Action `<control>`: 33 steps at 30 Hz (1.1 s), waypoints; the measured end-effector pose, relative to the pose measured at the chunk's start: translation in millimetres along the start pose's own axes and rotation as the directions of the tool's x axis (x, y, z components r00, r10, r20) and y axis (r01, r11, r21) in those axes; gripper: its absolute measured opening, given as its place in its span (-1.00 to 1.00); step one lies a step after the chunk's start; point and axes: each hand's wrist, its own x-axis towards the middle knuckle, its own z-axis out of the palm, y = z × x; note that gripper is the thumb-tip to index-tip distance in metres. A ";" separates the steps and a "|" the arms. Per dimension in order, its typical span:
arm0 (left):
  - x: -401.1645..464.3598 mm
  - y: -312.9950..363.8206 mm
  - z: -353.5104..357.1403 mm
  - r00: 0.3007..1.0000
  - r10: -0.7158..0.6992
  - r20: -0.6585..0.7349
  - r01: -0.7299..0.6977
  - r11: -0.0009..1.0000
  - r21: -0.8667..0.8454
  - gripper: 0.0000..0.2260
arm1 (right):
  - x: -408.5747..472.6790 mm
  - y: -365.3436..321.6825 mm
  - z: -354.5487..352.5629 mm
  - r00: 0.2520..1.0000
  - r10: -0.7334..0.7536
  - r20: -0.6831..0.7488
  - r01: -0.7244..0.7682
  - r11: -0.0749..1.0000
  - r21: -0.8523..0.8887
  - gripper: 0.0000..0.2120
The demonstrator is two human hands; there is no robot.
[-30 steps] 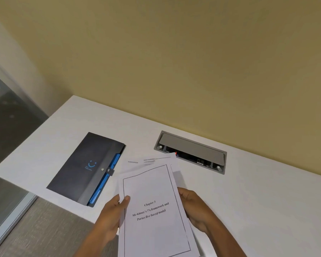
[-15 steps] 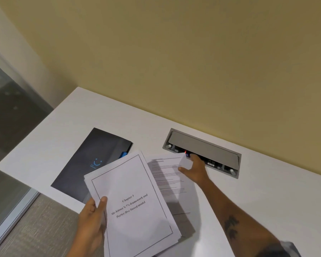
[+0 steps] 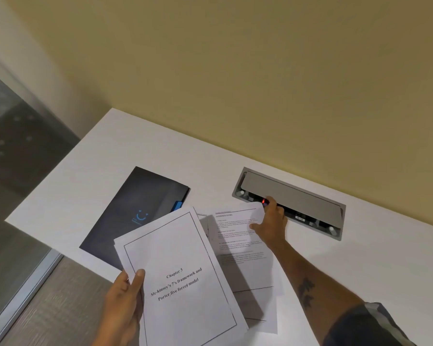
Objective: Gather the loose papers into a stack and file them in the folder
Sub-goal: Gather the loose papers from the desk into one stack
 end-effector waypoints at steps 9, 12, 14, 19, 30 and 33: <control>5.7 19.8 22.2 0.996 -0.004 0.088 -0.001 0.998 0.062 -0.80 | -22.2 22.7 -7.5 1.000 -0.029 -0.005 0.030 0.993 0.112 -0.77; 7.8 21.2 24.9 0.995 -0.013 0.101 0.003 0.996 0.094 -0.81 | -30.4 28.3 -20.7 0.999 0.009 -0.039 0.003 0.950 0.311 -0.67; 7.9 21.1 28.4 0.992 -0.025 0.121 0.013 0.995 0.098 -0.82 | -36.2 30.4 -31.6 0.999 0.015 -0.034 0.002 0.894 0.449 -0.73; 6.5 20.2 36.9 0.986 -0.053 0.160 0.033 0.992 0.125 -0.84 | -58.2 18.9 -51.8 0.997 -0.007 0.072 -0.043 0.749 0.662 -0.73; 4.5 18.7 23.3 0.965 -0.125 0.232 0.076 0.975 0.207 -0.75 | -125.8 -23.0 0.5 0.909 -0.146 0.391 -0.228 0.610 0.759 -0.77; 5.2 12.4 11.9 0.963 -0.145 0.226 0.093 0.970 0.224 -0.74 | -138.2 -27.8 14.0 0.877 -0.153 0.456 -0.264 0.639 0.722 -0.70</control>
